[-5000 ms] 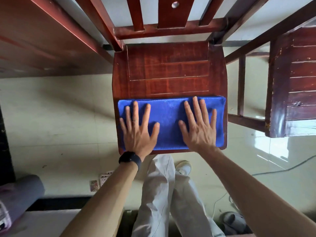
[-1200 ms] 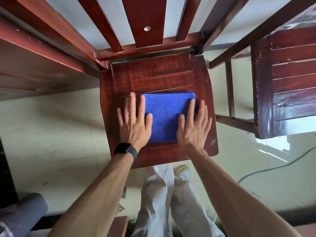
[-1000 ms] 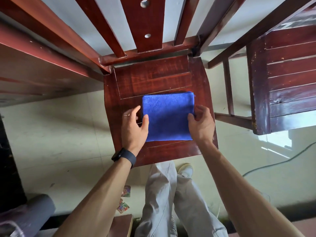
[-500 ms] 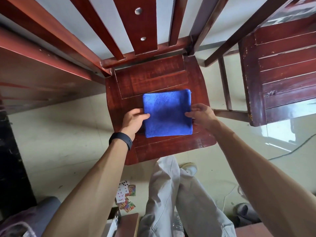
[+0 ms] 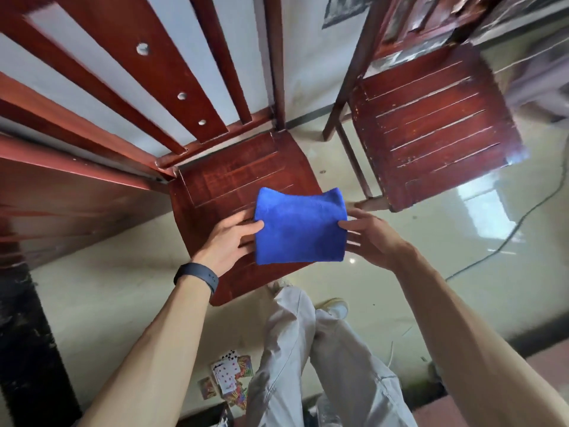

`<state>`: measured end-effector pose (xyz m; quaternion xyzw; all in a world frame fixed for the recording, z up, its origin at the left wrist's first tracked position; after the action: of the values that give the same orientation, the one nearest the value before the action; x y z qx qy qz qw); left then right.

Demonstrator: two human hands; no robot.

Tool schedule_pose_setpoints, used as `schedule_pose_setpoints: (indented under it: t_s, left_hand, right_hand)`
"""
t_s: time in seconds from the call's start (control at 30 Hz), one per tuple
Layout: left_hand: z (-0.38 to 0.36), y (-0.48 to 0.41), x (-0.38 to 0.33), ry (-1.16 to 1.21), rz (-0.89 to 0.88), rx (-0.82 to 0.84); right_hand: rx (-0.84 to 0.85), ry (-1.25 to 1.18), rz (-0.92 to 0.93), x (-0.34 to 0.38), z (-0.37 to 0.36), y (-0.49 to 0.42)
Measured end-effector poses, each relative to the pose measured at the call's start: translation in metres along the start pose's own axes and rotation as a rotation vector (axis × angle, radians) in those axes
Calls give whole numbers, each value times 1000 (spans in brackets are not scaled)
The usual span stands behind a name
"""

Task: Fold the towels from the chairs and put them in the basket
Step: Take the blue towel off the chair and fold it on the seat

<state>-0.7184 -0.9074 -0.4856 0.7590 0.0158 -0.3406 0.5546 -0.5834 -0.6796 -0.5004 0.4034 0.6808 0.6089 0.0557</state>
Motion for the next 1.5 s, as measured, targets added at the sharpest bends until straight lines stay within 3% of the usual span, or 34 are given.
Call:
schedule_pose_setpoints:
  t_s: [0.23,0.63,0.93,1.13,1.5]
  left_hand:
    - [-159,84,-68,-142,-17,183]
    - [-510,182,-154,-596,-91,569]
    - [-765,152,-180,-805,-76,783]
    - [-934,120,-193,-923,-2,886]
    - [-1157,65,-189,-1050,59,940]
  right_hand:
    - [-54,-199,191,45,92,167]
    - [-341,-520,593,79,309,430]
    - [-554,-683,757,127,483,500]
    - [-685,-816,754,164,603,527]
    - [-785,-923,747,212,792,551]
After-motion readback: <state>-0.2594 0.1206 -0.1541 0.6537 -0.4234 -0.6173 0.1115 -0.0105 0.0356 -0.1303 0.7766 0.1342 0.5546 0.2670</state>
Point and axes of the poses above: each hand's wrist, its own y-axis away from the middle knuckle, its own z-axis out of the back of the hand, x = y × z, the point moved 9 cm from there along -y, towards the middle knuckle, and after that the axes turned 5 degrees about -y, right-handed, at the moved point
